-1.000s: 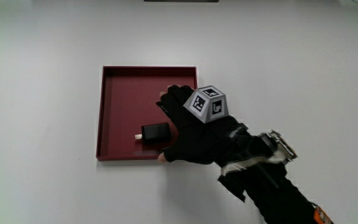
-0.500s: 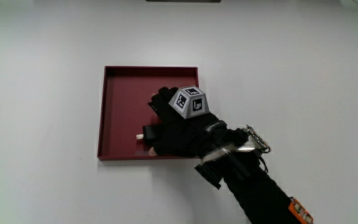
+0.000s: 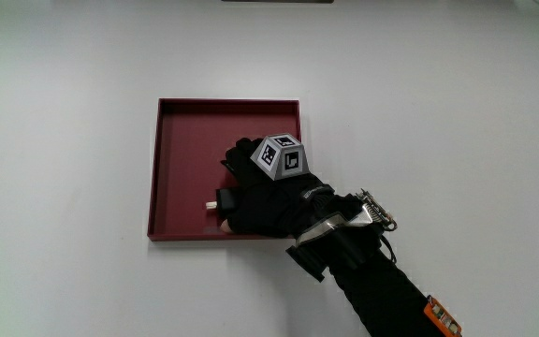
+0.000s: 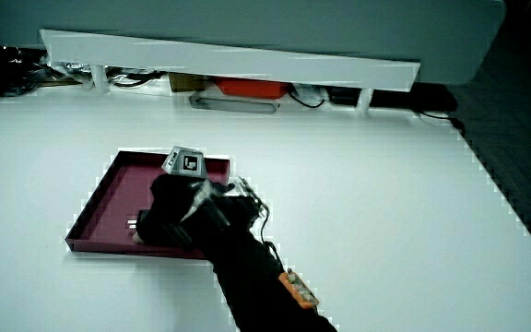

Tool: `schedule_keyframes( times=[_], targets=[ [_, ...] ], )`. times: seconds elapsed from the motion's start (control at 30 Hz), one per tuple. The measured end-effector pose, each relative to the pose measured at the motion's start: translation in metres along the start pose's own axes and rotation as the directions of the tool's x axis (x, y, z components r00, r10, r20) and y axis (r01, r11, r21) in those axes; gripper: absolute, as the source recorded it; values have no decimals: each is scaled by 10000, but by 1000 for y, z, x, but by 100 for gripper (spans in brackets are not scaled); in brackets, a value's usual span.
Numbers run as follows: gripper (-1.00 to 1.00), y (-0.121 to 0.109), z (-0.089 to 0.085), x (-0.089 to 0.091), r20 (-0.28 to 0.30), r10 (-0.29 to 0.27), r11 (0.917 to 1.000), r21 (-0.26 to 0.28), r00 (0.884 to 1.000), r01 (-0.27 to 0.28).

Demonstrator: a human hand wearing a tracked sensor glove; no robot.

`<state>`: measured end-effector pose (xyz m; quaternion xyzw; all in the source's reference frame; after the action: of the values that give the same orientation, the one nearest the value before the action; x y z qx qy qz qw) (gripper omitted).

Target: Pick charger from plate

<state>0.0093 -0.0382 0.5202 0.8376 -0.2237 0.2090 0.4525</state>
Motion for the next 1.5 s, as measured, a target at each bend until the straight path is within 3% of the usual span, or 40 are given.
schedule_keyframes(
  times=[0.2,0.43,0.63,0.8,1.07,1.43,1.5],
  targets=[
    [28,2,-3,1,2,-67,9999,-75,10000,67],
    [47,-1,-3,-1,112,111,9983,568,9999,-117],
    [64,-3,-6,-3,272,420,9915,1217,9987,-450],
    [78,-4,-7,-5,399,459,9885,1424,9982,-511],
    [100,-6,-7,-7,392,689,9891,1278,9969,-734],
    [100,-27,13,-17,335,1214,9817,1437,9920,-1249],
    [100,-34,18,-18,319,1302,9773,1644,9910,-1337]
  ],
)
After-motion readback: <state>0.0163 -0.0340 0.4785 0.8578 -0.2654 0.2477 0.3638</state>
